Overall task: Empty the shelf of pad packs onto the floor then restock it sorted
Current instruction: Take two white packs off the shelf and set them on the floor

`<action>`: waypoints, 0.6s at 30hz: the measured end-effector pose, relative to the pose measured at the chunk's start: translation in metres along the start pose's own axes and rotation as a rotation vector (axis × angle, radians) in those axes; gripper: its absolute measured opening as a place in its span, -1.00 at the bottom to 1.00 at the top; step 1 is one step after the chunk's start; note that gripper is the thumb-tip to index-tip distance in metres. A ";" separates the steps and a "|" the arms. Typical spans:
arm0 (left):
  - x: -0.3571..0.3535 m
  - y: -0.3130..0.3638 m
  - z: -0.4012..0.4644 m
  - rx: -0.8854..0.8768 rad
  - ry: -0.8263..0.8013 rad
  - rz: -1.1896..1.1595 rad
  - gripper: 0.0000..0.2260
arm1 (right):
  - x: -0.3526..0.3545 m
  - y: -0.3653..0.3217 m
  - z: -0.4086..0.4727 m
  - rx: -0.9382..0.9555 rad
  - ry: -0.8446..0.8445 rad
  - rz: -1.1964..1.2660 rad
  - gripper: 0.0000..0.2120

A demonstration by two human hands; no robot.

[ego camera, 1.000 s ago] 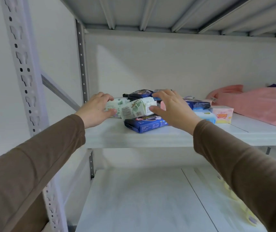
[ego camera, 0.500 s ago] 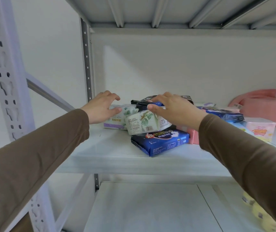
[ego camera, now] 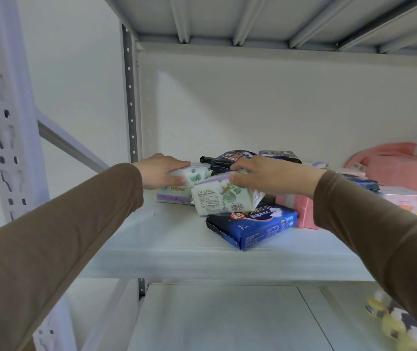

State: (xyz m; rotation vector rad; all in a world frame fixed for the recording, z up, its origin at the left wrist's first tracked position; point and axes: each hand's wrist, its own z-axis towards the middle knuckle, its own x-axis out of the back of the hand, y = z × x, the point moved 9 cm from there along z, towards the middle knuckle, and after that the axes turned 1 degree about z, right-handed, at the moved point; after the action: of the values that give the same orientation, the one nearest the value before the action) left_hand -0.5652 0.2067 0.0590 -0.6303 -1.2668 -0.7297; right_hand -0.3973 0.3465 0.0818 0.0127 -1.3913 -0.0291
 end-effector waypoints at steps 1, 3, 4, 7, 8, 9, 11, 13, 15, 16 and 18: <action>0.001 -0.005 0.000 0.014 0.002 0.025 -0.42 | -0.001 0.000 0.000 -0.003 -0.021 0.026 -0.52; 0.003 -0.016 -0.004 0.060 -0.012 0.068 -0.44 | 0.003 -0.002 0.000 0.003 -0.008 0.111 -0.50; 0.004 -0.020 -0.007 0.076 -0.019 0.070 -0.46 | 0.008 -0.002 0.001 0.010 0.021 0.155 -0.47; 0.010 -0.027 -0.017 0.105 -0.035 0.075 -0.49 | 0.014 -0.005 0.005 0.064 0.071 0.265 -0.42; 0.012 -0.032 -0.019 0.122 -0.042 0.083 -0.49 | 0.014 -0.006 0.006 0.078 0.068 0.283 -0.39; 0.012 -0.038 -0.020 0.137 -0.052 0.089 -0.48 | 0.013 -0.005 0.008 0.080 0.063 0.294 -0.34; 0.011 -0.045 -0.023 0.145 -0.073 0.055 -0.46 | 0.009 -0.003 0.012 0.082 0.066 0.292 -0.26; 0.011 -0.049 -0.026 0.147 -0.069 -0.003 -0.39 | 0.004 -0.005 0.017 0.080 0.079 0.209 -0.28; 0.013 -0.052 -0.031 0.182 -0.057 0.000 -0.33 | 0.003 -0.007 0.021 0.082 0.106 0.137 -0.39; 0.013 -0.054 -0.032 0.190 -0.060 0.009 -0.36 | 0.002 -0.006 0.023 0.084 0.118 0.142 -0.45; 0.011 -0.059 -0.032 0.178 -0.087 -0.005 -0.46 | 0.002 -0.003 0.028 0.083 0.133 0.195 -0.52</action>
State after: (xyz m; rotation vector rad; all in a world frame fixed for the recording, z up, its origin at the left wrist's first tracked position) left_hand -0.5903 0.1434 0.0645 -0.5186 -1.3968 -0.5909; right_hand -0.4242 0.3442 0.0885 -0.0505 -1.2550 0.1889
